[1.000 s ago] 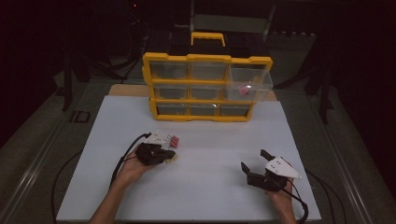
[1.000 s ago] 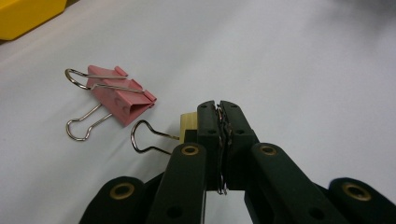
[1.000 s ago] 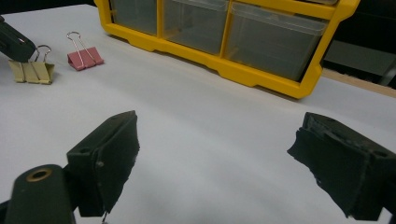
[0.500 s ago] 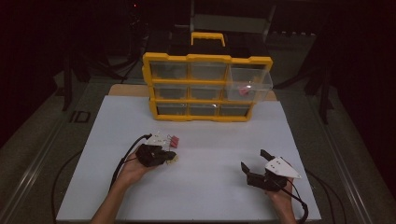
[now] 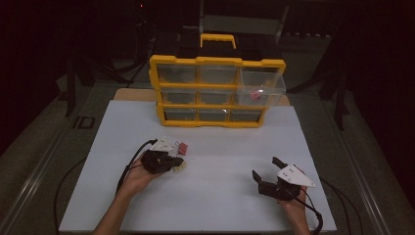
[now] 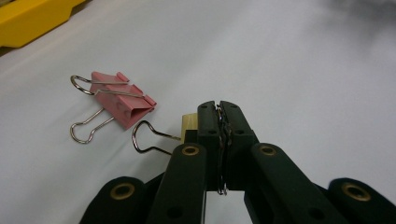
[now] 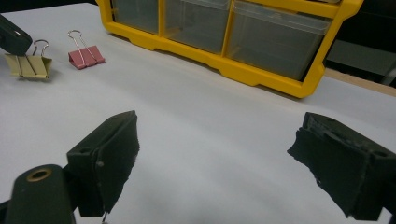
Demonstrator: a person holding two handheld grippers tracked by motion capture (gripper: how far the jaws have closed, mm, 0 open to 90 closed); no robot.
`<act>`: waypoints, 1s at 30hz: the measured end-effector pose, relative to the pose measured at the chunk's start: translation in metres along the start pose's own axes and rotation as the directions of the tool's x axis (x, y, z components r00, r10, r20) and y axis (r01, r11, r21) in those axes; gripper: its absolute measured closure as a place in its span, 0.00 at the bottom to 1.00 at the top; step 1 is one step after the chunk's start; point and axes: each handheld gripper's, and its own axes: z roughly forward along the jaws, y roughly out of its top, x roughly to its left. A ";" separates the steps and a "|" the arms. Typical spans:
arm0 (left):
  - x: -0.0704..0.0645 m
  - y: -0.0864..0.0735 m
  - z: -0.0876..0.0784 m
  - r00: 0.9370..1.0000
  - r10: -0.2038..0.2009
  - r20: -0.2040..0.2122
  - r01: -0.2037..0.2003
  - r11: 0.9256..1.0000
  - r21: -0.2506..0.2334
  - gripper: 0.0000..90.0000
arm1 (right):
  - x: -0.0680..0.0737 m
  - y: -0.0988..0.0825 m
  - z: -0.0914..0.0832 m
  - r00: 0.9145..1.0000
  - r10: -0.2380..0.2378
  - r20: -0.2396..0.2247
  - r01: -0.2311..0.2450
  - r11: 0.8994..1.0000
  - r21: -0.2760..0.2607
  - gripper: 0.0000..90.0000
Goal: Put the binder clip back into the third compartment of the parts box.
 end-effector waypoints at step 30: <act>0.001 0.025 -0.019 0.999 0.029 -0.015 -0.029 1.000 -0.007 0.99 | 0.000 0.000 0.000 1.000 0.003 0.002 -0.003 1.000 0.000 0.14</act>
